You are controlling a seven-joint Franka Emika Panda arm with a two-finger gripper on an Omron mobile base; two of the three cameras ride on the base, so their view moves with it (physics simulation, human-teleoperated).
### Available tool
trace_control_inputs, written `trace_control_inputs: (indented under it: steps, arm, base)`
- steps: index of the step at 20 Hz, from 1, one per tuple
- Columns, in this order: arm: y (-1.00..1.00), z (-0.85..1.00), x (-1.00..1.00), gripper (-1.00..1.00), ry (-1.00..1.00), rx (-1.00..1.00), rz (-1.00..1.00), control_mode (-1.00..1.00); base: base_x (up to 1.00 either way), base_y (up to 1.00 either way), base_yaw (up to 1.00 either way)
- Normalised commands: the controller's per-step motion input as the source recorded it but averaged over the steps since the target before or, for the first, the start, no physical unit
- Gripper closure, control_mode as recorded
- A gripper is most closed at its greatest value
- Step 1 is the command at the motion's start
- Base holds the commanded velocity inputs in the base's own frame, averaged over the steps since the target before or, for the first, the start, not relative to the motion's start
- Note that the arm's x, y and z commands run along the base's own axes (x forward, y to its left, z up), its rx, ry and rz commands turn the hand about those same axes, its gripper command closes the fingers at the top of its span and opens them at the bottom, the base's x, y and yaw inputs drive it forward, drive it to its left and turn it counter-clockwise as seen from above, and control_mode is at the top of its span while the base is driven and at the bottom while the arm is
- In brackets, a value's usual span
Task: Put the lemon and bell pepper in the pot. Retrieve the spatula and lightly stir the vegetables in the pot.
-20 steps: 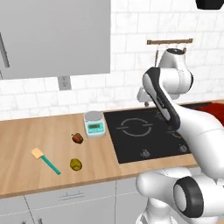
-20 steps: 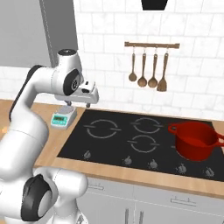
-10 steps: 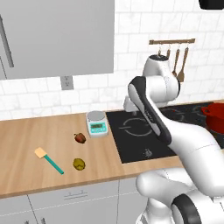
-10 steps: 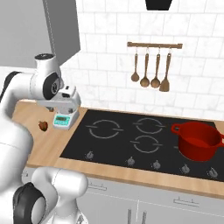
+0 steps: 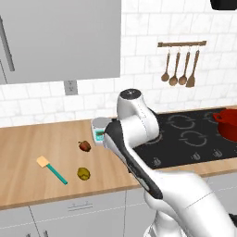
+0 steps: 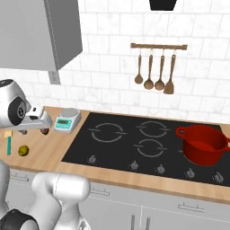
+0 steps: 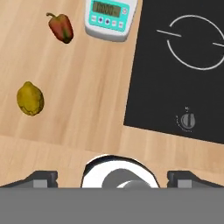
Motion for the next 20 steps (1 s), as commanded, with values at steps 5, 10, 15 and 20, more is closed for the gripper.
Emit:
trace_control_inputs:
  steps: [5,10,15,20]
  arm:
    - [0.99,-0.53,0.18,-1.00,0.08,-0.04,0.00,-1.00]
    - [0.84,-0.51,0.32,-1.00,0.14,0.00,0.00,-1.00]
    - [0.65,-0.56,0.31,-1.00,0.17,0.00,0.00,-1.00]
    - [0.34,-0.49,0.27,-1.00,0.13,0.00,0.00,-1.00]
  base:
    - [0.00,0.00,0.00]
    - [0.00,0.00,0.00]
    - [0.00,0.00,0.00]
    - [0.00,0.00,0.00]
